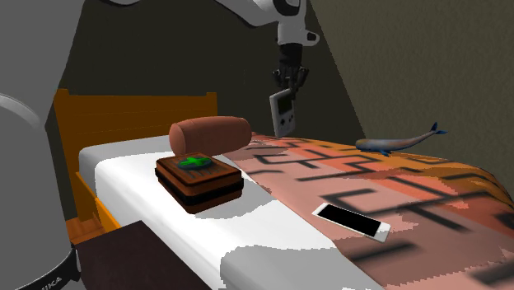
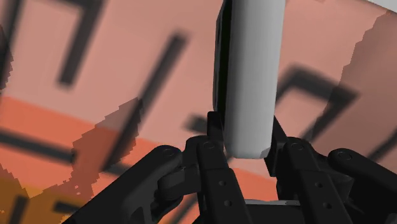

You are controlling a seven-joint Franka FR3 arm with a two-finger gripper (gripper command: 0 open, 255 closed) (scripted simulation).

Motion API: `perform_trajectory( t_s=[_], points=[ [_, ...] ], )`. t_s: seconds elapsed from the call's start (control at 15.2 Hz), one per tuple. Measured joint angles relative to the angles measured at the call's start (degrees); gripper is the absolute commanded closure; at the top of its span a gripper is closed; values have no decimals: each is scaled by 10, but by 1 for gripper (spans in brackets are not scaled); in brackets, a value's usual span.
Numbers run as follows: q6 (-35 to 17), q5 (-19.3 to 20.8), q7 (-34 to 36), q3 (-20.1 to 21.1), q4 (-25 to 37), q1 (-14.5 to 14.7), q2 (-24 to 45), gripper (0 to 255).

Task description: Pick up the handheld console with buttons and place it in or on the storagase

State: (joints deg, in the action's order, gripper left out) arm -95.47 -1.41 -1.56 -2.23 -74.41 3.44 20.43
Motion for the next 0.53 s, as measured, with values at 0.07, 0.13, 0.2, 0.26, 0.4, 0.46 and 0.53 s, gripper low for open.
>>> perform_trajectory(
  t_s=[0.07,0.13,0.2,0.26,0.4,0.46,0.53],
  points=[
    [-11,1,6,2,-37,5,-27,255],
    [-19,3,13,4,-68,10,-50,255],
    [-25,4,20,6,-99,15,-75,255],
    [-32,5,27,9,-127,20,-96,255],
    [-37,7,41,14,-169,28,-133,255],
    [-42,8,49,18,-196,32,-155,255],
    [-42,8,56,21,-216,37,-174,255]
  ],
)
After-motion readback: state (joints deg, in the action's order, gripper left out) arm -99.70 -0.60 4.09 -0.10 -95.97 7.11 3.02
